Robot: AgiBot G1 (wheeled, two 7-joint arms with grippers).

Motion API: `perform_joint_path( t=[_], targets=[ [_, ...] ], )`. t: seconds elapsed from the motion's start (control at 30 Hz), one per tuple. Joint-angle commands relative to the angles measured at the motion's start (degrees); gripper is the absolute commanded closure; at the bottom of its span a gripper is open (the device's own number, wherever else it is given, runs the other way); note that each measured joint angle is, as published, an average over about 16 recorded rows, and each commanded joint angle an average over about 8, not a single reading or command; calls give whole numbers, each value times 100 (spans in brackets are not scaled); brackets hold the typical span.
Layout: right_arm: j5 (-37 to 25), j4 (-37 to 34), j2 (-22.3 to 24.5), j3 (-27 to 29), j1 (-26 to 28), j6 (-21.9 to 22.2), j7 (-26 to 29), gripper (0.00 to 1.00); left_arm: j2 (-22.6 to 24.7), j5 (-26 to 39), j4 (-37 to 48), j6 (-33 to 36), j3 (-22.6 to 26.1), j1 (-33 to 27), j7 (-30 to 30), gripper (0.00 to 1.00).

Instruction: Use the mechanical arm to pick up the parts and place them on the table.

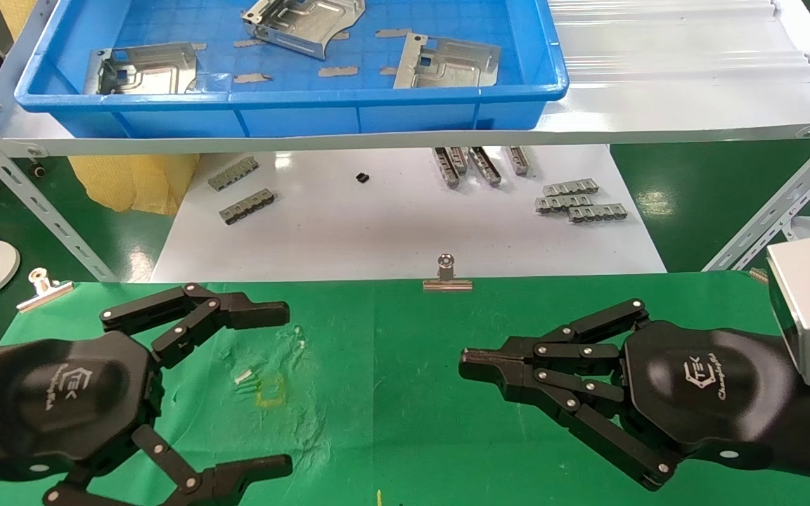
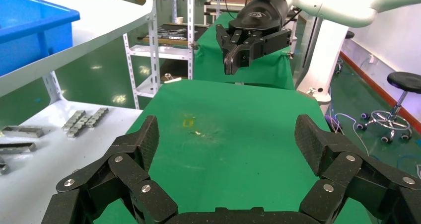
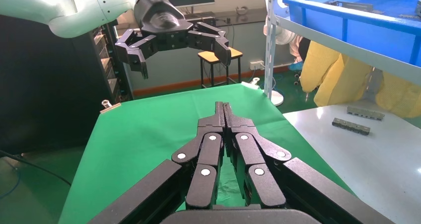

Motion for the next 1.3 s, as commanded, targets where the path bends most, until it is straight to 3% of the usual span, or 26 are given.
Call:
perform_joint_path(
  t=[0.03,0.77,0.83,1.07,1.1,1.3],
  targets=[
    [0,0,0,0,0,0,0,100,0,0,0,0,0,0,0,0],
    [0,0,0,0,0,0,0,100,1,-1,-2,-2,-2,-5,2,0],
    [0,0,0,0,0,0,0,89,13,4,-2,-12,-7,-35,9,0],
    [0,0,0,0,0,0,0,4,325,282,361,-42,58,-878,94,0],
    [0,0,0,0,0,0,0,0,408,371,503,-33,92,-1105,104,0],
    [0,0,0,0,0,0,0,0,1110,1229,1927,-109,458,-2818,204,0]
  ],
)
